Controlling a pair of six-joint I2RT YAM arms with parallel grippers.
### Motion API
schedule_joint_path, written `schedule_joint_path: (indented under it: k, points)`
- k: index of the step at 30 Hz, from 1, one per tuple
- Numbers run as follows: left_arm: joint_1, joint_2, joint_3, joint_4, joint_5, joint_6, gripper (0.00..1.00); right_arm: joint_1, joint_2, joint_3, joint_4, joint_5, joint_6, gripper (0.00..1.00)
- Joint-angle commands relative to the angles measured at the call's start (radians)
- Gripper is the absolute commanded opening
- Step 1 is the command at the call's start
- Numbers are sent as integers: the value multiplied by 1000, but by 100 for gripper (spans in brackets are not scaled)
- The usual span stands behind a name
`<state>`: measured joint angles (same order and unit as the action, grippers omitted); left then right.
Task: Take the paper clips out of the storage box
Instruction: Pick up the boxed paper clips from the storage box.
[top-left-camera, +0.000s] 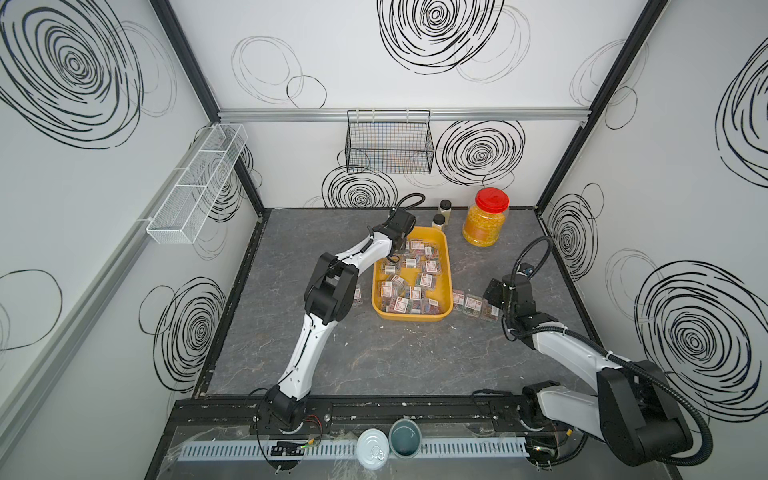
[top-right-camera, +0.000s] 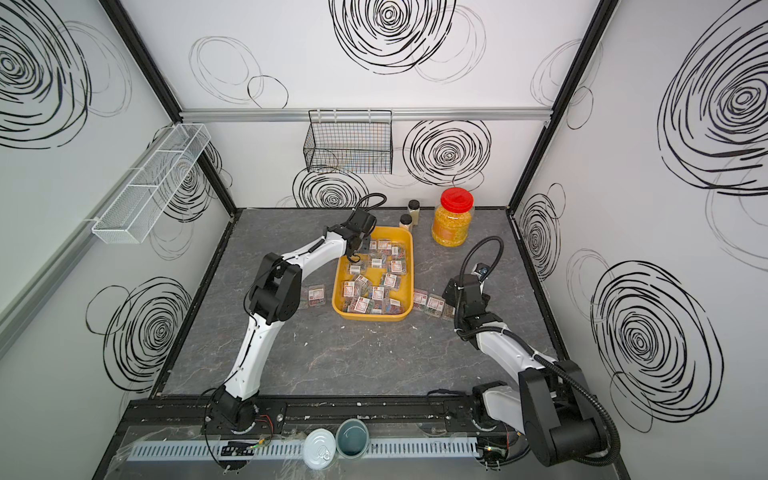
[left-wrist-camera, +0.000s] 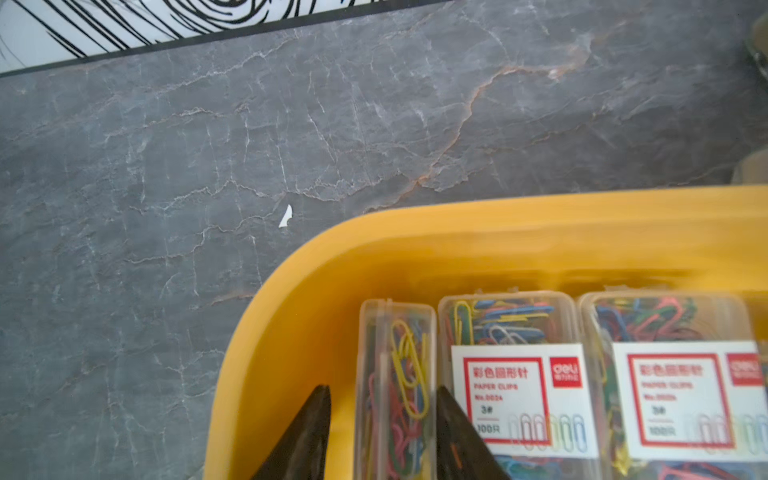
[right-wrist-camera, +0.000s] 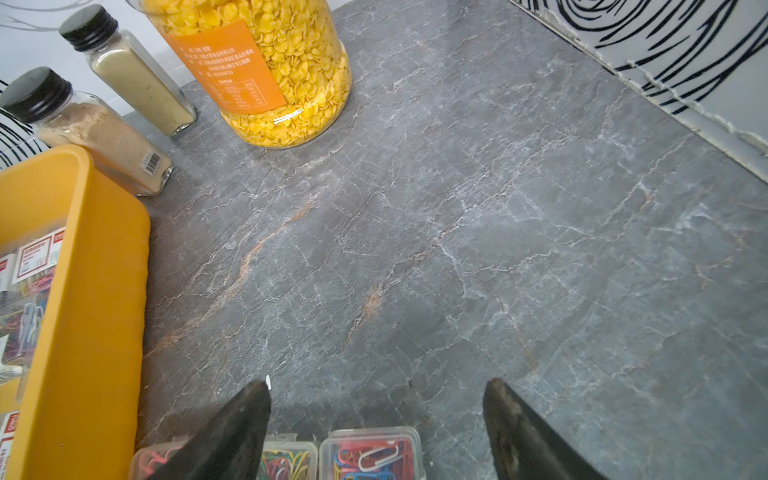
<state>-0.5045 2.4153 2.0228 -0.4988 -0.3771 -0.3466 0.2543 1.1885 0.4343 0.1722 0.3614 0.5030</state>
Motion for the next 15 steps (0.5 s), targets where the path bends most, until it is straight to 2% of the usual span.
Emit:
schedule_joint_path:
  k: [1,9,15]
  points:
    - [12,27,33,2,30,17,40,5,8,34,-3,26,-10,83]
    - [10,11,51,-12,20,20,30,17,10,35,-3,34,-14,83]
    - [-23,-84,24,-22,-31,29,29,19,8,35,-2,37,-15,83]
